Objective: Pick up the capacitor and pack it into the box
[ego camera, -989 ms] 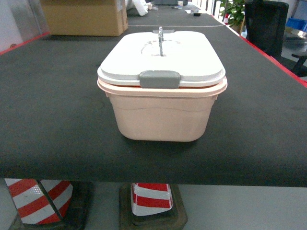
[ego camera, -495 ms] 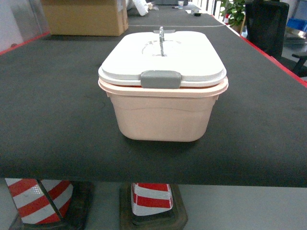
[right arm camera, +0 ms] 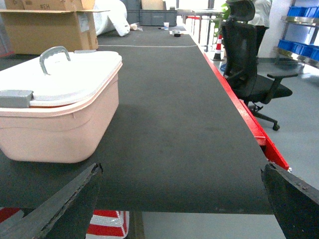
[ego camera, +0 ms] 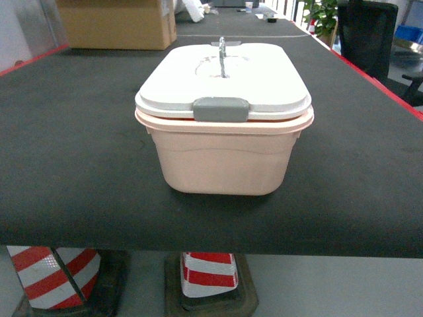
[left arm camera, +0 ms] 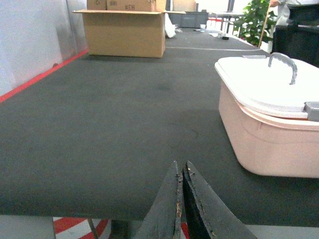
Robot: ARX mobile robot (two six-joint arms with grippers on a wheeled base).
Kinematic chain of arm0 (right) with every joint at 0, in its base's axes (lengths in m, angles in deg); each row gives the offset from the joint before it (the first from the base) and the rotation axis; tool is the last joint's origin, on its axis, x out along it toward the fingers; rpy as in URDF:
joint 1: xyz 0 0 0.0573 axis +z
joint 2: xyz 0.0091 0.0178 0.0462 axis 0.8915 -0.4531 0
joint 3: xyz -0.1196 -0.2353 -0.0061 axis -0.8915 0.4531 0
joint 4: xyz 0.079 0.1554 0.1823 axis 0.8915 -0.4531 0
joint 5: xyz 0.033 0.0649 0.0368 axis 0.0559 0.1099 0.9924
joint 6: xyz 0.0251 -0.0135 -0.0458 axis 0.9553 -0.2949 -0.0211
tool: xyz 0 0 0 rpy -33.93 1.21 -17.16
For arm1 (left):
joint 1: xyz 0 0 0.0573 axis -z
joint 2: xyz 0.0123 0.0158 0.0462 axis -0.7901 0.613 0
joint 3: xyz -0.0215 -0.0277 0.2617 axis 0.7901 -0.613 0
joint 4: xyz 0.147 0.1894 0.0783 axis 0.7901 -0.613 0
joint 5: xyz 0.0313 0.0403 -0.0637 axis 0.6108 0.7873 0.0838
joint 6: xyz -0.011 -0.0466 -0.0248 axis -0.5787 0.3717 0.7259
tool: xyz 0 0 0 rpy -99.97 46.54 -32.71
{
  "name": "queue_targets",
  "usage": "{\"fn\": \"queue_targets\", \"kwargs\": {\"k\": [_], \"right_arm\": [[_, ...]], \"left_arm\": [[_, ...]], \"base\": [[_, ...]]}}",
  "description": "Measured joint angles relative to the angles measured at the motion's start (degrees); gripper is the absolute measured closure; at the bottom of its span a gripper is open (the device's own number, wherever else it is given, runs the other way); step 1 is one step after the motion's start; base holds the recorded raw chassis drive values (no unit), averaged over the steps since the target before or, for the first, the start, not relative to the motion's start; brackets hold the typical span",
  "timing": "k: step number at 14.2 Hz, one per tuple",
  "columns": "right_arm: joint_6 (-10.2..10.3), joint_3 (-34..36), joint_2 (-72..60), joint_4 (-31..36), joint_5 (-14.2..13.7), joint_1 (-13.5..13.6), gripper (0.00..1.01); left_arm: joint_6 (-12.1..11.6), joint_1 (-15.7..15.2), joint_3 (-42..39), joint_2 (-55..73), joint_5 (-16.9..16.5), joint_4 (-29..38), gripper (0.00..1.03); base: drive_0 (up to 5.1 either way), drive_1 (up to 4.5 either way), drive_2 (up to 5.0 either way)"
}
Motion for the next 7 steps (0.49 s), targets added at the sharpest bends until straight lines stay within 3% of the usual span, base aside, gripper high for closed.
{"fn": "queue_targets", "kwargs": {"k": [7], "right_arm": [[0.00, 0.00, 0.00, 0.00, -0.02, 0.00, 0.03]], "left_arm": [[0.00, 0.00, 0.02, -9.70, 0.00, -9.44, 1.01]], "base": [[0.0, 0.00, 0.0]]}}
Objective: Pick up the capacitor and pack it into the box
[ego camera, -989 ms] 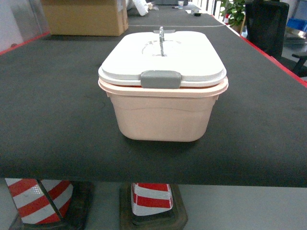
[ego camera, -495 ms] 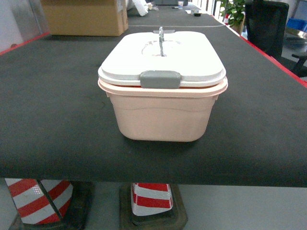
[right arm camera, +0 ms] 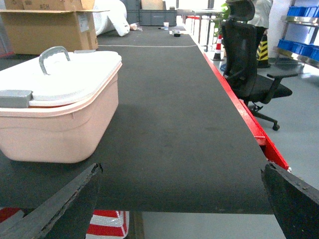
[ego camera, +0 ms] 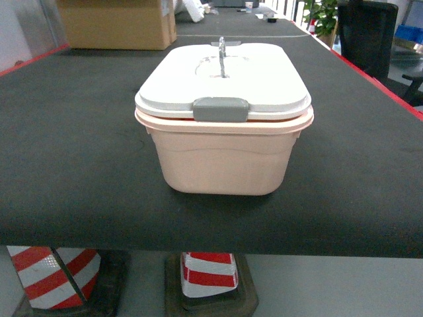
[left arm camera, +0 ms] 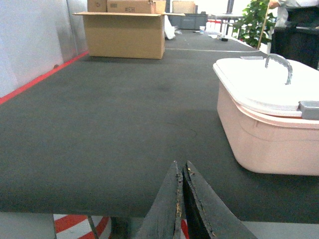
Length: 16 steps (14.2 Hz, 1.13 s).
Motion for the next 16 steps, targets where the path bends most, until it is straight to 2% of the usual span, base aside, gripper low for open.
{"fn": "queue_targets", "kwargs": {"k": [2, 3, 4, 5, 6, 9, 11, 16], "right_arm": [[0.02, 0.00, 0.00, 0.00, 0.00, 0.00, 0.03], [0.02, 0.00, 0.00, 0.00, 0.02, 0.00, 0.03], [0.04, 0.00, 0.00, -0.02, -0.02, 0.00, 0.03], [0.02, 0.00, 0.00, -0.02, -0.02, 0.00, 0.03], [0.02, 0.00, 0.00, 0.11, -0.02, 0.00, 0.03], [0.00, 0.00, 0.00, 0.00, 0.02, 0.00, 0.03], [0.00, 0.00, 0.00, 0.00, 0.00, 0.00, 0.03], [0.00, 0.00, 0.00, 0.00, 0.00, 0.00, 0.03]], "left_arm": [[0.00, 0.00, -0.02, -1.88, 0.00, -1.84, 1.01], [0.00, 0.00, 0.11, -4.42, 0.07, -5.55, 1.01], [0.00, 0.00, 0.02, -9.88, -0.09, -12.79, 1.01], [-0.04, 0.00, 0.13, -11.30, -0.15, -10.88, 1.01], [-0.02, 0.00, 0.02, -11.30, -0.13, -12.70, 1.01], [0.02, 0.00, 0.02, -11.30, 0.00, -12.09, 0.98], [0.02, 0.00, 0.02, -11.30, 0.00, -12.11, 0.75], [0.02, 0.00, 0.02, -11.30, 0.00, -12.11, 0.09]], "base": [[0.0, 0.00, 0.0], [0.0, 0.00, 0.0], [0.0, 0.00, 0.0], [0.0, 0.00, 0.0], [0.0, 0.00, 0.0], [0.0, 0.00, 0.0], [0.0, 0.00, 0.0], [0.0, 0.00, 0.0]]}}
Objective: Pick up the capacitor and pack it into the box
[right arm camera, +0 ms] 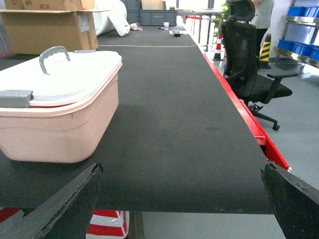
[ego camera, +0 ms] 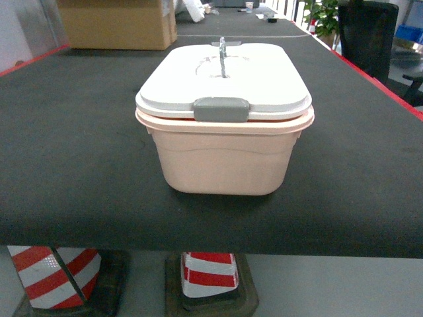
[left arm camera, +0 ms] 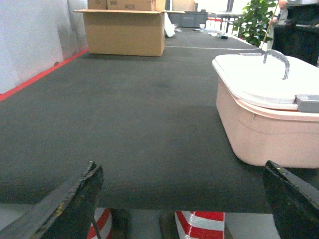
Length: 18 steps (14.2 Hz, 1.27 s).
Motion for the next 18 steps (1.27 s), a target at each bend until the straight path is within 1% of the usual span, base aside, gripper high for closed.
{"fn": "queue_targets", "kwargs": {"k": [1, 2, 18], "right_arm": [[0.02, 0.00, 0.00, 0.00, 0.02, 0.00, 0.03], [0.02, 0.00, 0.00, 0.00, 0.00, 0.00, 0.03], [0.00, 0.00, 0.00, 0.00, 0.00, 0.00, 0.03]], "left_arm": [[-0.13, 0.00, 0.00, 0.00, 0.00, 0.00, 0.04], [-0.13, 0.00, 0.00, 0.00, 0.00, 0.00, 0.05], [-0.15, 0.00, 0.00, 0.00, 0.00, 0.00, 0.05]], "base": [[0.0, 0.00, 0.0], [0.0, 0.00, 0.0], [0.0, 0.00, 0.0]]}}
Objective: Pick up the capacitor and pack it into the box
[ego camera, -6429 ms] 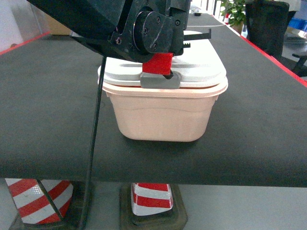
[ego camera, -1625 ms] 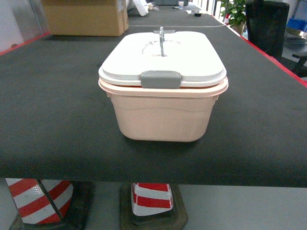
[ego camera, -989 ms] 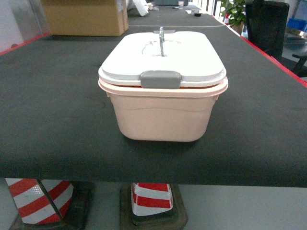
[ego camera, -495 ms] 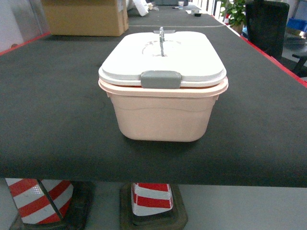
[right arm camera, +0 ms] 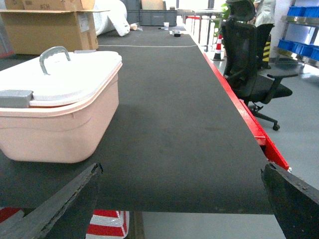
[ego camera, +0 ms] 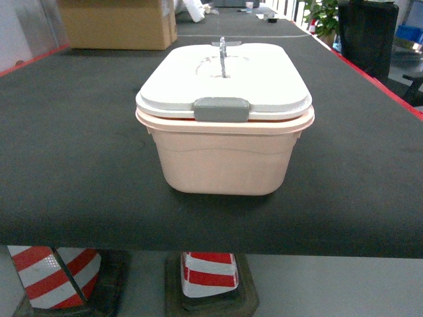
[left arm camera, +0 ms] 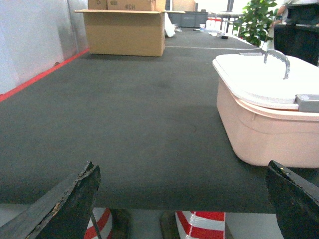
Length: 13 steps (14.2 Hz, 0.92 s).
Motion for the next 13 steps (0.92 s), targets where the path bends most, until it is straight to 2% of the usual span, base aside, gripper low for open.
{"fn": "queue_targets", "kwargs": {"k": [13], "right_arm": [[0.00, 0.00, 0.00, 0.00, 0.02, 0.00, 0.03]], "left_arm": [[-0.02, 0.00, 0.00, 0.00, 0.00, 0.00, 0.05]], "base": [[0.0, 0.00, 0.0]]}}
